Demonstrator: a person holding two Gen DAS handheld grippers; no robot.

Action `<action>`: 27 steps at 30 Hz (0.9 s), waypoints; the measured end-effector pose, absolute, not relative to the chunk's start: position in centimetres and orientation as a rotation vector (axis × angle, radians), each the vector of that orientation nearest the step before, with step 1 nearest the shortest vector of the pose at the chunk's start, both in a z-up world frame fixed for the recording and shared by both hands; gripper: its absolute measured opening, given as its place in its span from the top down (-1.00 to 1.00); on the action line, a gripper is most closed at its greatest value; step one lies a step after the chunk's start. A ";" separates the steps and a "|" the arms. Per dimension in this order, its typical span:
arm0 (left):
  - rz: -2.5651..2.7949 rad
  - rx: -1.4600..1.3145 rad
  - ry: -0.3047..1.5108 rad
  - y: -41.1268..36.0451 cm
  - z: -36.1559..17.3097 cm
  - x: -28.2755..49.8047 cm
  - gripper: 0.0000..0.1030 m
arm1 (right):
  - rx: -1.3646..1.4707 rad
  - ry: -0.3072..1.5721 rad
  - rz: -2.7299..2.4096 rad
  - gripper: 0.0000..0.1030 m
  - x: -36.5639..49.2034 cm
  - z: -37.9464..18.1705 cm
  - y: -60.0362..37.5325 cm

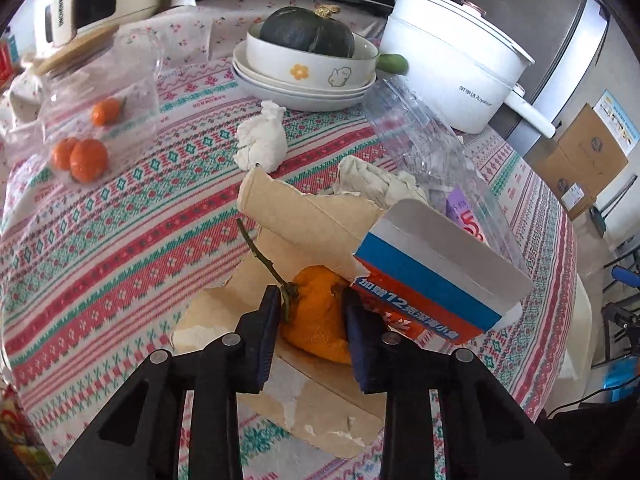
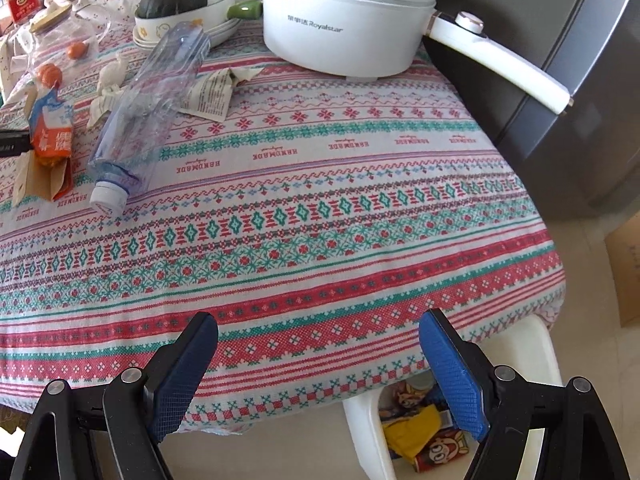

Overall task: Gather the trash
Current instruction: 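Grasp the orange peel with the left tool and lift it, then grasp the orange-and-white milk carton with the right tool while the left tool holds the peel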

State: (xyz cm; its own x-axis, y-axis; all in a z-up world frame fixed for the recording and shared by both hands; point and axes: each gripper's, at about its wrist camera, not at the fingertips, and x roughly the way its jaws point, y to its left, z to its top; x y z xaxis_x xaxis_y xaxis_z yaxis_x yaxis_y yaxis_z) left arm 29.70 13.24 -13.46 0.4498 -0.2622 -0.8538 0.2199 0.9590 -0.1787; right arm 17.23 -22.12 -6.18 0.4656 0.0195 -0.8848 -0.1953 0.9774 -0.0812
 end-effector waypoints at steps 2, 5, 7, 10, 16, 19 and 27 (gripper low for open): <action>-0.280 -0.062 1.045 13.3 -12.9 28.0 0.56 | -0.154 1.072 0.130 -0.67 17.1 -5.8 -22.5; -0.253 -0.097 0.996 13.5 -11.5 25.5 0.59 | -0.124 1.065 0.124 -0.67 16.7 -5.4 -22.8; -0.228 -0.122 0.967 13.7 -10.4 24.1 0.59 | -0.111 1.054 0.123 -0.67 16.5 -5.1 -22.9; -0.200 -0.157 0.935 14.0 -8.7 22.0 0.60 | -0.101 1.039 0.114 -0.67 16.2 -4.7 -22.8; -0.198 -0.202 0.919 14.3 -7.2 18.8 0.60 | 0.007 1.038 0.129 -0.67 16.0 -4.2 -22.6; -0.203 -0.331 0.910 15.4 -7.6 17.7 0.60 | 0.049 1.050 0.138 -0.67 16.0 -4.5 -21.8; -0.211 -0.359 0.899 15.3 -6.7 16.2 0.60 | 0.144 1.112 0.201 -0.67 15.6 -5.8 -19.5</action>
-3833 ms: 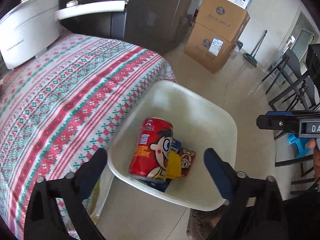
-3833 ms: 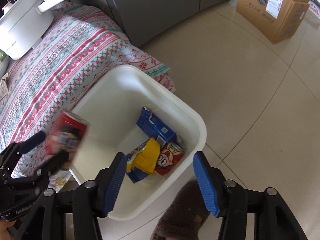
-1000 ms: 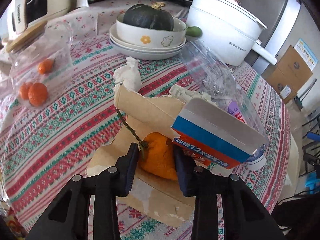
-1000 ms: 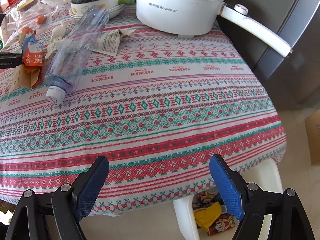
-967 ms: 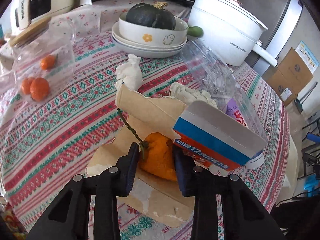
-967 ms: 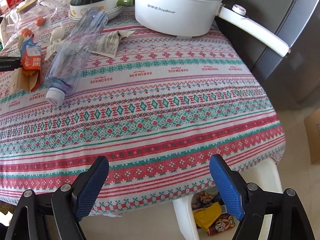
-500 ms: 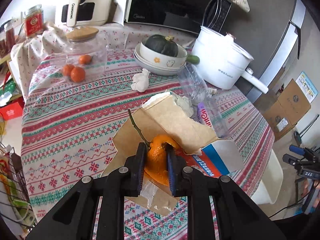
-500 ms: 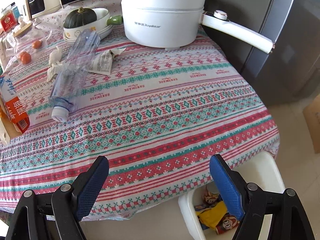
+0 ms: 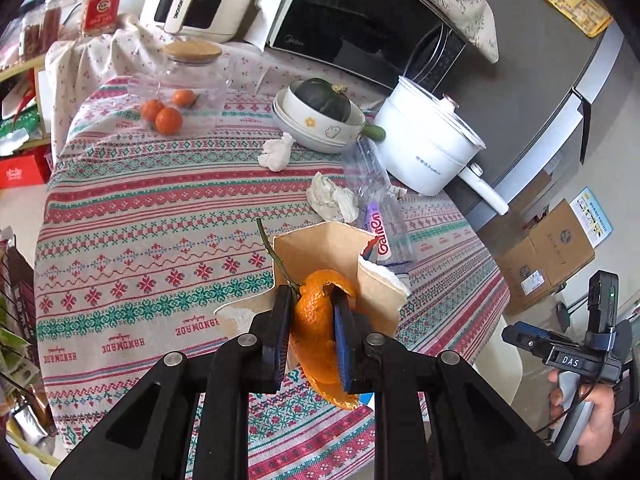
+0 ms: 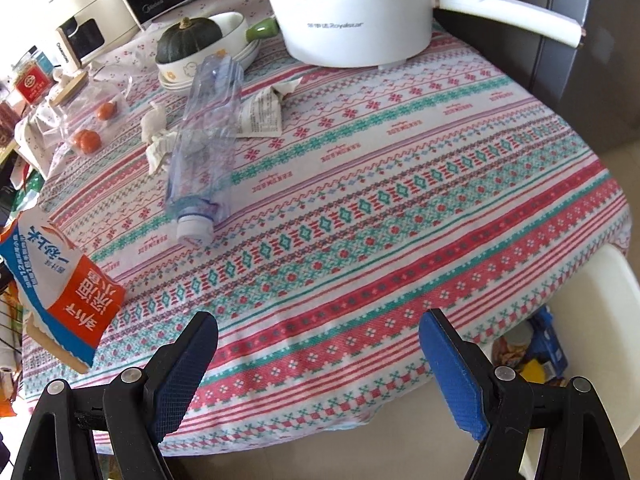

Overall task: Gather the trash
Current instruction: 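Grasp the orange-and-white milk carton with the right tool while the left tool holds the peel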

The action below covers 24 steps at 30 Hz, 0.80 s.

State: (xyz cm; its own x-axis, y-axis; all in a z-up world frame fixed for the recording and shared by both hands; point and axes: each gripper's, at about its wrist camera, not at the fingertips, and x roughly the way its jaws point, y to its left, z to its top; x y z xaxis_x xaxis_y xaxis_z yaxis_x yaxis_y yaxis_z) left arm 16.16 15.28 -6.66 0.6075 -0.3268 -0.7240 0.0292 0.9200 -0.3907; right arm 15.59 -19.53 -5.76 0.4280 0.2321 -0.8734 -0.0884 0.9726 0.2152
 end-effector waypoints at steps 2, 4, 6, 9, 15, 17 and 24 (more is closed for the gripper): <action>-0.208 -0.346 0.903 14.9 -6.0 15.6 0.60 | 0.126 1.118 0.212 -0.67 15.6 -5.9 -18.9; -0.196 -0.326 0.894 14.7 -5.2 14.9 0.60 | 0.101 1.120 0.215 -0.67 15.6 -6.0 -18.4; -0.187 -0.327 0.879 15.0 -4.4 14.3 0.60 | 0.094 1.119 0.225 -0.67 15.7 -5.9 -17.9; -0.155 -0.358 0.822 16.6 -3.2 13.5 0.60 | 0.111 1.118 0.256 -0.67 15.7 -5.8 -17.1; -0.093 -0.373 0.785 19.3 -2.5 13.0 0.60 | 0.116 1.135 0.331 -0.67 15.9 -6.4 -14.1; -0.080 -0.332 0.788 19.6 -2.5 13.0 0.60 | 0.109 1.134 0.359 -0.67 15.9 -6.6 -12.9; -0.043 -0.212 0.760 21.6 -1.3 11.6 0.60 | 0.218 1.097 0.570 -0.67 16.3 -6.8 -8.1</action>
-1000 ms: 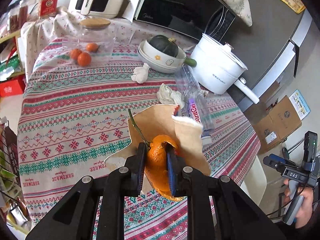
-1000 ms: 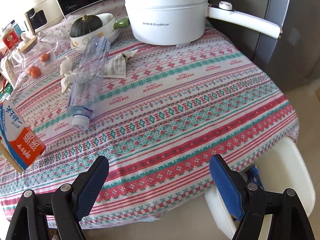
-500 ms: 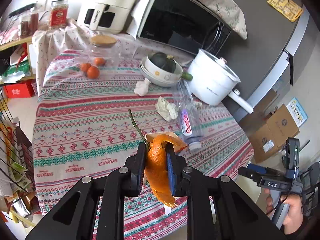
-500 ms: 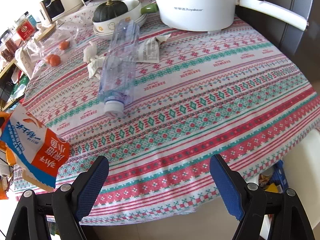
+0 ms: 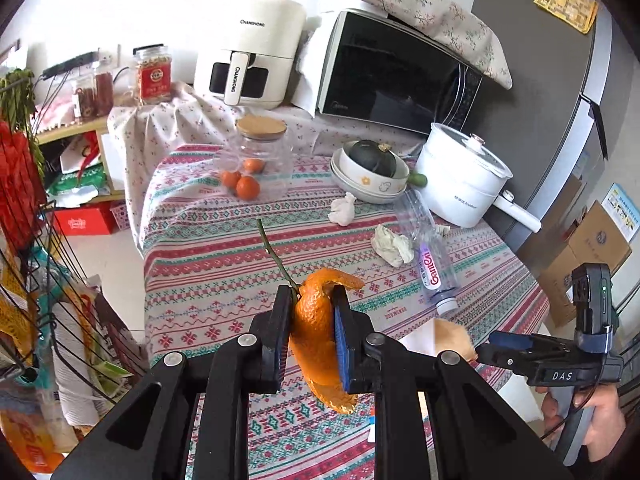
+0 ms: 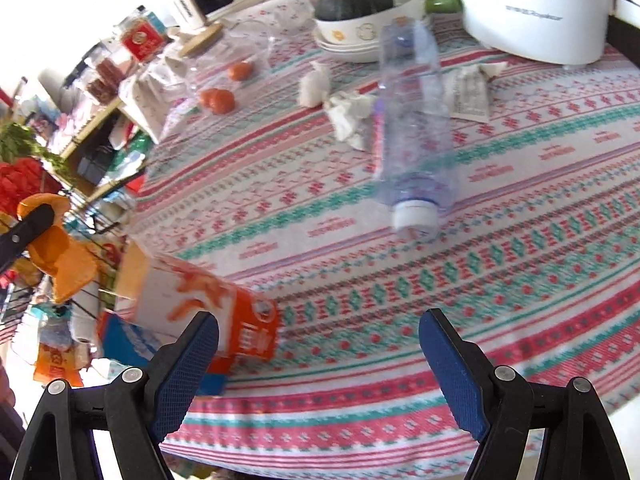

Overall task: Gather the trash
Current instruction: 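Grasp the orange-and-white milk carton with the right tool while the left tool holds the peel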

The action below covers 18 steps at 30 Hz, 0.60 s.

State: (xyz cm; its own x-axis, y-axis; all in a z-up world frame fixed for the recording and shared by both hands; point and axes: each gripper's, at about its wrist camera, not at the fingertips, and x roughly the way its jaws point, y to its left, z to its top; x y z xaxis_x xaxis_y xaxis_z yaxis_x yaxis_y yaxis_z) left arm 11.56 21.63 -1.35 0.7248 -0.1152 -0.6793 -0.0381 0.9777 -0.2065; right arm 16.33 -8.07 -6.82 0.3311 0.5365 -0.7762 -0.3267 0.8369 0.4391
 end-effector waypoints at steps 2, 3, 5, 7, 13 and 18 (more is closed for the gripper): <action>-0.041 -0.209 0.780 22.3 -1.9 11.3 0.60 | 0.228 1.096 0.645 -0.67 16.3 -6.9 -6.5; -0.042 -0.208 0.794 22.6 -2.3 11.2 0.60 | 0.216 1.097 0.677 -0.67 16.2 -6.8 -5.7; -0.054 -0.201 0.823 22.8 -3.1 10.9 0.60 | 0.176 1.079 0.721 -0.67 15.9 -6.4 -4.4; -0.067 -0.184 0.843 22.8 -3.6 10.6 0.60 | 0.132 1.055 0.728 -0.67 15.6 -5.9 -3.7; -0.093 -0.181 0.867 23.6 -4.4 10.0 0.60 | 0.026 0.991 0.776 -0.67 14.5 -5.2 -1.6; -0.096 -0.205 0.878 24.0 -4.8 9.9 0.60 | -0.149 0.933 0.811 -0.67 14.3 -6.2 0.9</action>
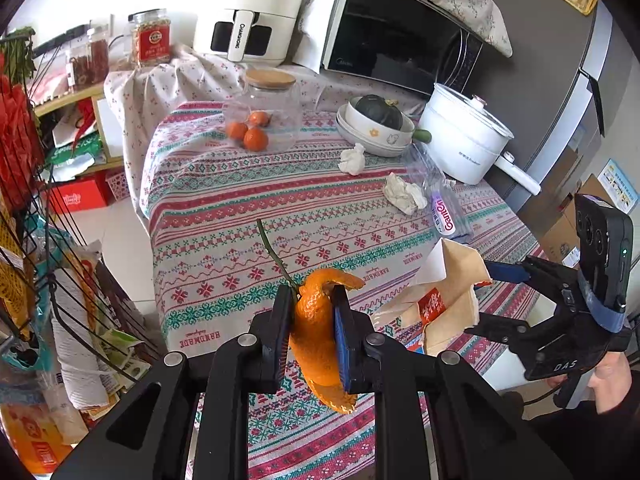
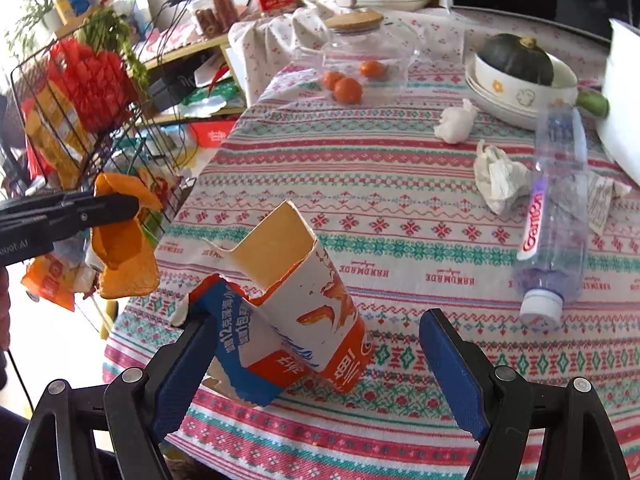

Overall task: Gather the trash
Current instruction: 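Grasp the orange-and-white milk carton with the right tool while the left tool holds the peel, then carry the orange peel and milk carton over the white bin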

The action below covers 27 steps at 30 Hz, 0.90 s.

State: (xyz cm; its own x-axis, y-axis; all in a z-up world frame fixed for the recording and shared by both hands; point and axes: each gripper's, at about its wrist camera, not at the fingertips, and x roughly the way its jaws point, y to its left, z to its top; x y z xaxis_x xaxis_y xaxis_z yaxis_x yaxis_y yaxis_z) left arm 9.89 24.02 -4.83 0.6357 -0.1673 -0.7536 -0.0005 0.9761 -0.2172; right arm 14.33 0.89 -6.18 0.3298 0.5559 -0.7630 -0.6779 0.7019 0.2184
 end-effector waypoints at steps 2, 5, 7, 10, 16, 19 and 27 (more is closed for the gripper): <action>-0.096 -0.209 0.883 24.0 -5.0 9.9 0.60 | -0.205 0.911 0.839 -0.67 14.4 -6.9 1.7; -0.088 -0.216 0.888 24.3 -5.1 10.0 0.60 | -0.206 0.912 0.878 -0.67 15.2 -8.3 2.6; -0.076 -0.226 0.893 24.8 -5.3 10.0 0.60 | -0.170 0.940 0.876 -0.67 16.1 -9.4 3.1; -0.056 -0.254 0.907 25.6 -5.8 10.3 0.60 | -0.118 0.985 0.872 -0.63 17.3 -11.1 4.0; -0.047 -0.268 0.929 26.1 -6.5 10.8 0.60 | -0.028 1.025 0.825 0.13 18.8 -12.2 4.8; -0.052 -0.271 0.924 26.0 -6.3 10.8 0.60 | -0.018 0.999 0.811 0.14 18.6 -11.0 4.4; -0.087 -0.268 0.910 24.1 -5.6 10.7 0.60 | -0.103 0.921 0.733 0.15 16.8 -8.0 2.4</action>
